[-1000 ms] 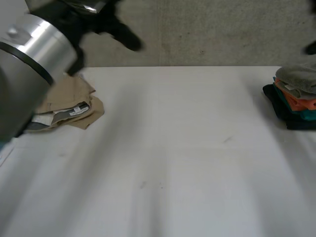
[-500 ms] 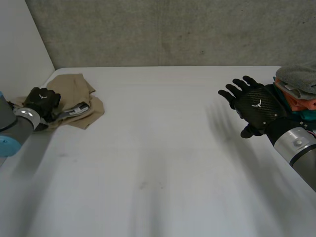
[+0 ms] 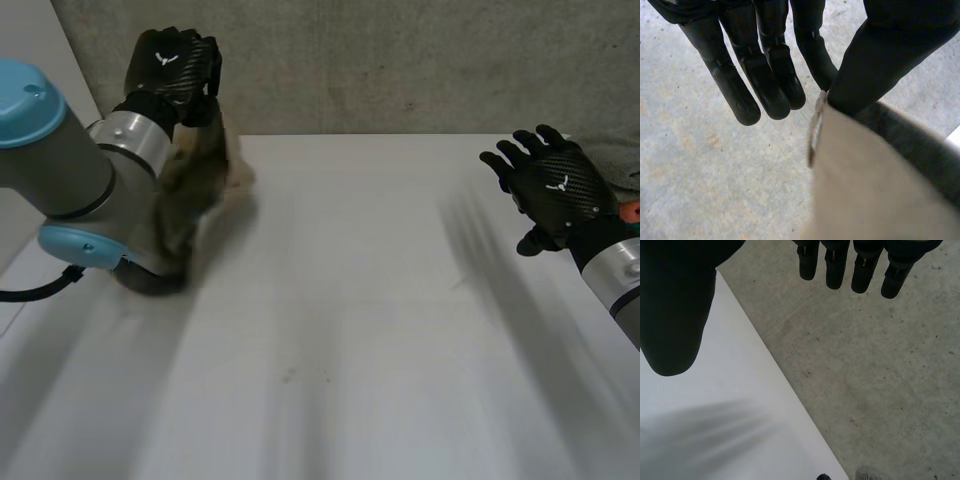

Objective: Fold the laundry.

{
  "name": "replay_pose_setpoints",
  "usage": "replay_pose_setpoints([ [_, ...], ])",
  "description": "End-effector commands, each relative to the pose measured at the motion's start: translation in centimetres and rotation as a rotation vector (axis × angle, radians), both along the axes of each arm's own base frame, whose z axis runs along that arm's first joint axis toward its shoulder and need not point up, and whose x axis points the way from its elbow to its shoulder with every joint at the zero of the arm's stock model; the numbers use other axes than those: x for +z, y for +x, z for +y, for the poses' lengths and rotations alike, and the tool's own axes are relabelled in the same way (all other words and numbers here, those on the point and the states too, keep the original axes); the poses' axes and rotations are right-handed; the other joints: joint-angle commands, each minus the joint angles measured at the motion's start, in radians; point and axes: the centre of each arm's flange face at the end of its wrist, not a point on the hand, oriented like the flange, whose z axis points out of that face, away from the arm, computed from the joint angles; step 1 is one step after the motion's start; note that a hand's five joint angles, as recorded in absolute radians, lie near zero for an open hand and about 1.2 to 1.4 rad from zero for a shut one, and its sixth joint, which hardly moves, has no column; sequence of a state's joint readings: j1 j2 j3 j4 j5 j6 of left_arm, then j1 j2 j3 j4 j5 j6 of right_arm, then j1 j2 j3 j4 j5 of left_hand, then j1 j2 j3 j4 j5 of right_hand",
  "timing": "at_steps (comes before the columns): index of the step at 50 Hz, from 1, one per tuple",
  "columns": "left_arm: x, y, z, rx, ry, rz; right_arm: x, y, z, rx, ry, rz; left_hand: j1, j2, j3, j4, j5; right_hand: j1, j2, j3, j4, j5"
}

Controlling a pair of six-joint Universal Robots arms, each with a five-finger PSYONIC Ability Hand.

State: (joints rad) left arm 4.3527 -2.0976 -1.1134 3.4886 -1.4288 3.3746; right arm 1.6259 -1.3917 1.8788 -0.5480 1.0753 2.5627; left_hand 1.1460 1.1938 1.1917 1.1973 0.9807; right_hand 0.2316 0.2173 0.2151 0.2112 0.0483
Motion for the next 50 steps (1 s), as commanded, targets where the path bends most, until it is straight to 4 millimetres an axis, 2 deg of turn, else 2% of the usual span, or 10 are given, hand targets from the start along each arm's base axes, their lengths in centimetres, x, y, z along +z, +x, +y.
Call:
replay_pose_setpoints([
  [1,-2.4,-4.5,3.2,-0.088,0.051,-0.08,-0.1,0.0,0.1,0.0,0.007,0.001,0.25,0.202,0.205,0.199,0.241,-0.057,-0.043,-0.041,-0.037,-0.048],
  [8,0.7,-12.7,10.3,-0.322,-0.03,0.096,-0.2,-0.2,-0.1,-0.023,0.015,-0.003,0.25,0.202,0.205,0.199,0.241,-0.057,-0.043,-0.041,-0.037,-0.048],
  [16,-4.8,-18.6,12.5,-0.388,0.016,0.099,0.4,-1.6,-1.1,-0.161,0.04,-0.069,0.25,0.202,0.205,0.199,0.241,-0.057,-0.043,-0.041,-0.037,-0.048],
  [18,-6.6,-19.3,13.4,-0.419,0.046,0.073,0.4,-1.7,-1.2,-0.174,0.048,-0.077,-0.971,-1.019,-1.017,-1.023,-0.981,-0.057,-0.043,-0.041,-0.037,-0.048],
  [20,-7.4,-19.3,13.9,-0.434,0.069,0.053,0.4,-1.8,-1.2,-0.181,0.067,-0.087,-0.831,-0.879,-0.877,-0.882,-0.84,-0.057,-0.043,-0.041,-0.037,-0.048],
  [23,-7.7,-18.6,14.7,-0.447,0.093,0.026,0.4,-1.9,-1.2,-0.182,0.096,-0.099,-0.971,-1.019,-1.017,-1.023,-0.981,-0.057,-0.043,-0.041,-0.037,-0.048],
  [27,-3.7,-16.2,15.2,-0.422,0.054,0.041,0.3,-1.8,-0.9,-0.175,0.156,-0.116,-0.971,-1.019,-1.017,-1.023,-0.981,-0.057,-0.043,-0.041,-0.037,-0.048],
  [33,-0.7,-9.1,11.4,-0.241,0.024,0.008,-1.0,-0.3,0.4,-0.077,0.31,-0.111,-0.971,-1.019,-1.017,-1.023,-0.981,-0.057,-0.043,-0.041,-0.037,-0.048],
  [41,-2.7,-2.4,9.2,-0.042,0.069,-0.154,-2.1,6.4,2.7,0.172,0.402,-0.087,-0.971,-1.019,-1.017,-1.023,-0.981,-0.057,-0.043,-0.041,-0.037,-0.048],
  [50,-3.4,2.8,9.4,0.066,0.141,-0.142,-5.9,13.5,0.3,0.31,0.47,-0.152,-0.971,-1.019,-1.017,-1.023,-0.981,0.196,0.211,0.213,0.217,0.205],
])
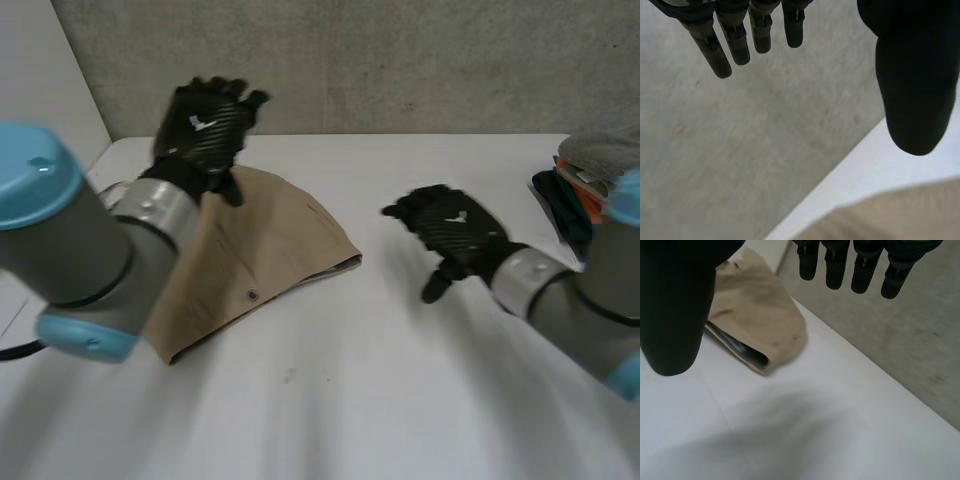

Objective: Fold the laundry.

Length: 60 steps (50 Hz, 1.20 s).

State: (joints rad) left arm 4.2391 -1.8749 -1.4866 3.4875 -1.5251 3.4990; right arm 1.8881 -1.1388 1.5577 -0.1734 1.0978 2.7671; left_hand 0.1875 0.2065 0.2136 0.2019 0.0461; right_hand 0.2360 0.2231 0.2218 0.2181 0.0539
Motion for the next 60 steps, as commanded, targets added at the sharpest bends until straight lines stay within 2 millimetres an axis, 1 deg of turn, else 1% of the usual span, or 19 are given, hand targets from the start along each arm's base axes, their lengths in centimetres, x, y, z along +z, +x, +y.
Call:
replay_pose_setpoints([
  [1,-0.7,3.5,1.0,0.067,0.054,0.014,-3.5,5.5,-2.5,0.082,0.044,-0.065,-0.013,-0.032,-0.039,-0.027,-0.046,0.219,0.232,0.233,0.237,0.226],
  [4,-0.5,3.8,1.6,0.065,0.06,0.032,-4.9,6.8,-3.6,0.089,0.036,-0.068,-0.013,-0.032,-0.039,-0.027,-0.046,0.289,0.302,0.303,0.307,0.297],
  [8,-0.5,4.1,2.3,0.062,0.076,0.059,-6.4,8.3,-4.6,0.082,0.015,-0.074,-0.013,-0.032,-0.039,-0.027,-0.046,0.386,0.399,0.4,0.404,0.393],
  [12,-0.7,4.4,2.6,0.065,0.092,0.074,-7.2,8.9,-5.6,0.061,-0.006,-0.078,-0.013,-0.032,-0.039,-0.027,-0.046,0.451,0.464,0.465,0.469,0.458],
  [16,-1.0,4.6,2.8,0.067,0.104,0.077,-7.9,9.8,-6.0,0.052,-0.026,-0.083,-0.013,-0.032,-0.039,-0.027,-0.046,0.477,0.49,0.491,0.495,0.485],
  [20,-1.2,4.8,2.7,0.074,0.11,0.075,-7.8,10.1,-6.7,0.033,-0.052,-0.089,-0.013,-0.032,-0.039,-0.027,-0.046,0.527,0.54,0.541,0.545,0.535],
  [26,-1.2,4.8,2.7,0.074,0.11,0.076,-7.5,10.7,-7.1,0.037,-0.073,-0.1,-0.013,-0.032,-0.039,-0.027,-0.046,0.577,0.59,0.591,0.595,0.585],
  [31,-1.2,4.7,2.8,0.072,0.112,0.076,-7.8,11.5,-6.7,0.045,-0.056,-0.086,-0.013,-0.032,-0.039,-0.027,-0.046,0.612,0.625,0.627,0.63,0.62],
  [35,-1.2,4.8,2.8,0.072,0.113,0.075,-8.2,11.7,-6.5,0.035,-0.027,-0.059,-0.013,-0.032,-0.039,-0.027,-0.046,0.606,0.619,0.621,0.624,0.614],
  [42,-1.8,4.9,3.0,0.072,0.127,0.069,-8.1,11.9,-6.8,0.006,-0.049,-0.04,-0.013,-0.032,-0.039,-0.027,-0.046,0.577,0.59,0.591,0.595,0.585],
  [46,-1.9,4.9,3.1,0.072,0.133,0.066,-8.3,12.0,-7.0,-0.001,-0.079,-0.007,-0.013,-0.032,-0.039,-0.027,-0.046,0.715,0.727,0.729,0.732,0.722],
  [48,-1.9,4.9,3.1,0.072,0.133,0.066,-8.4,12.1,-7.0,-0.006,-0.09,0.008,-0.013,-0.032,-0.039,-0.027,-0.046,1.158,1.171,1.172,1.176,1.165],
  [50,-2.0,4.9,3.1,0.072,0.134,0.066,-8.4,12.1,-6.9,-0.011,-0.09,0.012,-0.013,-0.032,-0.039,-0.027,-0.046,1.16,1.173,1.174,1.178,1.168],
  [54,-1.9,4.9,3.0,0.075,0.13,0.068,-7.0,11.6,-6.6,-0.038,-0.091,0.02,-0.013,-0.032,-0.039,-0.027,-0.046,1.16,1.173,1.174,1.178,1.168],
  [55,-1.9,4.9,3.0,0.075,0.13,0.068,-5.5,11.2,-6.0,-0.034,-0.085,0.011,-0.013,-0.032,-0.039,-0.027,-0.046,1.16,1.173,1.174,1.178,1.168],
  [57,-1.6,4.9,2.9,0.075,0.123,0.071,-4.0,10.7,-5.2,-0.029,-0.088,0.009,-0.013,-0.032,-0.039,-0.027,-0.046,1.16,1.173,1.174,1.178,1.168],
  [58,-1.5,4.9,2.9,0.077,0.12,0.072,-3.2,10.1,-5.1,-0.036,-0.09,0.01,-0.013,-0.032,-0.039,-0.027,-0.046,1.16,1.173,1.174,1.178,1.168],
  [59,-1.4,5.0,2.8,0.08,0.114,0.075,-1.7,9.2,-4.6,-0.043,-0.101,0.017,-0.013,-0.032,-0.039,-0.027,-0.046,1.16,1.173,1.174,1.178,1.168],
  [60,-1.2,5.1,2.7,0.083,0.11,0.077,-1.1,8.5,-4.4,-0.05,-0.104,0.02,-0.013,-0.032,-0.039,-0.027,-0.046,1.16,1.173,1.174,1.178,1.168],
])
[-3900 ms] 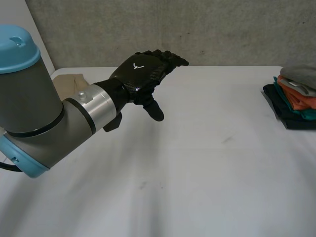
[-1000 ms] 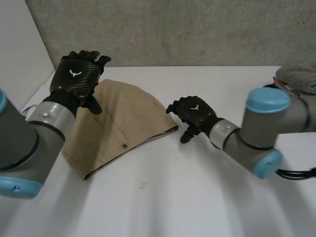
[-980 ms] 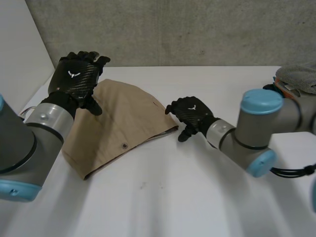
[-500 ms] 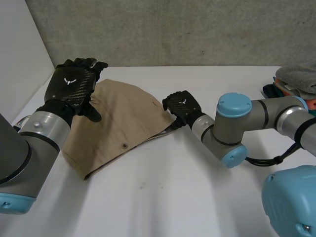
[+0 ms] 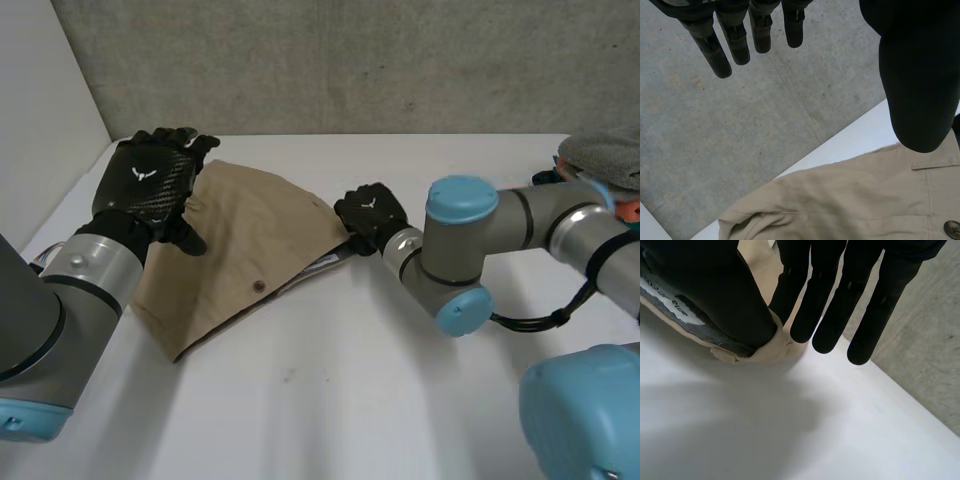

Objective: Fold the laundry.

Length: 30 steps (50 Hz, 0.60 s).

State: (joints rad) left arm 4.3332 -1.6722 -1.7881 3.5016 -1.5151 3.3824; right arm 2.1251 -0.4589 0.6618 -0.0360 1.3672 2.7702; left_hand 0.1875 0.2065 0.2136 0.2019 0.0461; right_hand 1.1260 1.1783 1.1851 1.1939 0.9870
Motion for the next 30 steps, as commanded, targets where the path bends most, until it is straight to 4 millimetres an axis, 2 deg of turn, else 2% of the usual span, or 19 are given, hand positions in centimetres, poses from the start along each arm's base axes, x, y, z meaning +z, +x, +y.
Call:
replay_pose_setpoints([
  [1,0.7,0.3,-0.3,0.013,-0.022,0.007,6.0,-4.0,1.9,-0.034,-0.015,0.01,-0.013,-0.032,-0.039,-0.027,-0.046,0.27,0.218,0.211,0.202,0.235],
  [2,0.9,0.4,-0.4,0.018,-0.028,0.009,7.0,-6.1,1.2,-0.068,-0.028,0.01,-0.013,-0.032,-0.039,-0.027,-0.046,0.27,0.218,0.211,0.202,0.235],
  [5,1.0,0.9,-0.7,0.033,-0.031,0.01,8.1,-9.3,-0.1,-0.13,-0.04,0.002,-0.013,-0.032,-0.039,-0.027,-0.046,0.27,0.218,0.211,0.202,0.235],
  [6,1.0,1.0,-0.7,0.036,-0.029,0.009,8.8,-11.2,-1.1,-0.167,-0.069,-0.003,-0.013,-0.032,-0.039,-0.027,-0.046,0.27,0.218,0.211,0.202,0.235],
  [9,0.8,1.2,-0.8,0.042,-0.021,0.005,9.9,-13.9,-3.0,-0.233,-0.117,-0.013,-0.013,-0.032,-0.039,-0.027,-0.046,0.27,0.218,0.211,0.202,0.235],
  [10,0.8,1.2,-0.8,0.042,-0.021,0.005,10.5,-16.0,-4.9,-0.293,-0.155,-0.009,-0.013,-0.032,-0.039,-0.027,-0.046,0.27,0.218,0.211,0.202,0.235],
  [13,0.5,1.2,-0.8,0.041,-0.015,0.001,10.3,-19.0,-7.8,-0.373,-0.194,0.02,-0.013,-0.032,-0.039,-0.027,-0.046,0.27,0.218,0.211,0.202,0.235],
  [14,0.5,1.2,-0.8,0.041,-0.015,-0.001,9.9,-20.6,-9.6,-0.41,-0.217,0.047,-0.013,-0.032,-0.039,-0.027,-0.046,0.27,0.218,0.211,0.202,0.235],
  [16,0.3,1.0,-0.8,0.036,-0.011,-0.006,9.4,-21.2,-10.8,-0.413,-0.241,0.069,-0.013,-0.032,-0.039,-0.027,-0.046,0.27,0.218,0.211,0.202,0.235],
  [19,-0.1,0.9,-1.3,0.03,0.0,-0.01,8.0,-20.9,-12.6,-0.418,-0.278,0.098,-0.012,-0.031,-0.038,-0.027,-0.045,0.27,0.218,0.211,0.202,0.235],
  [20,-0.5,0.9,-1.5,0.03,0.009,-0.014,7.7,-20.9,-13.0,-0.418,-0.284,0.099,-0.009,-0.028,-0.035,-0.024,-0.042,0.138,0.085,0.078,0.07,0.102],
  [21,-1.0,0.7,-1.6,0.024,0.024,-0.021,7.4,-20.8,-13.4,-0.421,-0.29,0.101,-0.009,-0.028,-0.035,-0.024,-0.042,-0.195,-0.247,-0.254,-0.263,-0.231],
  [22,-1.7,0.3,-1.9,0.012,0.039,-0.032,7.0,-20.7,-13.9,-0.439,-0.296,0.1,-0.006,-0.025,-0.032,-0.021,-0.039,-0.695,-0.748,-0.755,-0.763,-0.731],
  [23,-1.9,0.0,-2.0,0.006,0.043,-0.035,6.9,-20.8,-14.1,-0.452,-0.295,0.101,0.0,-0.019,-0.027,-0.015,-0.034,-0.884,-0.936,-0.943,-0.951,-0.919],
  [24,-2.1,-0.1,-2.2,0.001,0.049,-0.037,6.8,-20.8,-14.1,-0.468,-0.296,0.103,0.005,-0.014,-0.021,-0.009,-0.028,-0.951,-1.004,-1.011,-1.019,-0.987],
  [28,-2.7,-1.0,-3.0,-0.016,0.061,-0.045,7.1,-20.4,-12.4,-0.535,-0.256,0.137,0.029,0.01,0.003,0.014,-0.004,-0.951,-1.004,-1.011,-1.019,-0.987],
  [30,-3.6,-1.4,-3.6,-0.022,0.085,-0.056,8.2,-19.1,-9.4,-0.507,-0.226,0.147,0.064,0.045,0.038,0.05,0.031,-0.951,-1.004,-1.011,-1.019,-0.987],
])
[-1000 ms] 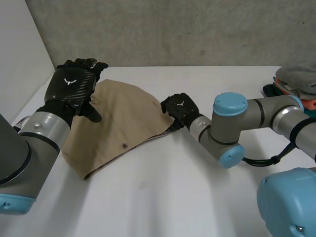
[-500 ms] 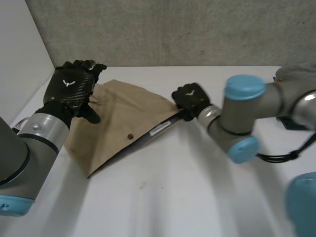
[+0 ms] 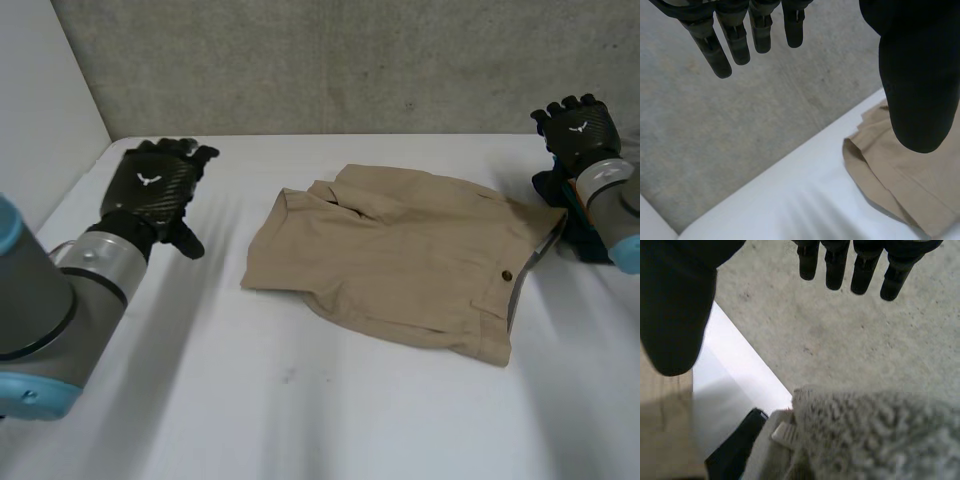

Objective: Fold the laundry.

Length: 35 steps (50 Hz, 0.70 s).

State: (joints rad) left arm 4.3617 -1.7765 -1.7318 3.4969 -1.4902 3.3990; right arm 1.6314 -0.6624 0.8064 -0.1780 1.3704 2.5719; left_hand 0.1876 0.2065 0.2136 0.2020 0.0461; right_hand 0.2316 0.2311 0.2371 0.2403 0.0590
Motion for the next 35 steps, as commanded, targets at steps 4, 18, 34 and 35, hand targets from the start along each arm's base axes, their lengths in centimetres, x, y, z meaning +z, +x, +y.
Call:
replay_pose_setpoints([
  [4,-3.3,-2.1,-1.8,-0.054,0.089,-0.044,2.6,2.9,9.6,0.021,0.123,0.006,0.073,0.054,0.047,0.059,0.04,-0.057,-0.057,-0.063,-0.066,-0.059],
  [18,-8.2,-5.7,-1.7,-0.237,0.136,-0.228,-2.6,2.1,22.2,0.044,0.576,-0.14,0.225,0.207,0.199,0.211,0.192,0.02,0.021,0.015,0.012,0.019],
  [34,-11.5,-7.3,-3.7,-0.246,0.148,-0.245,-6.1,2.5,23.1,0.059,0.531,-0.152,1.156,1.137,1.13,1.142,1.123,0.927,0.927,0.921,0.918,0.925],
  [35,-11.5,-7.3,-3.7,-0.244,0.147,-0.245,-6.1,2.5,23.0,0.059,0.52,-0.152,1.208,1.189,1.182,1.194,1.175,1.162,1.163,1.157,1.154,1.16],
])
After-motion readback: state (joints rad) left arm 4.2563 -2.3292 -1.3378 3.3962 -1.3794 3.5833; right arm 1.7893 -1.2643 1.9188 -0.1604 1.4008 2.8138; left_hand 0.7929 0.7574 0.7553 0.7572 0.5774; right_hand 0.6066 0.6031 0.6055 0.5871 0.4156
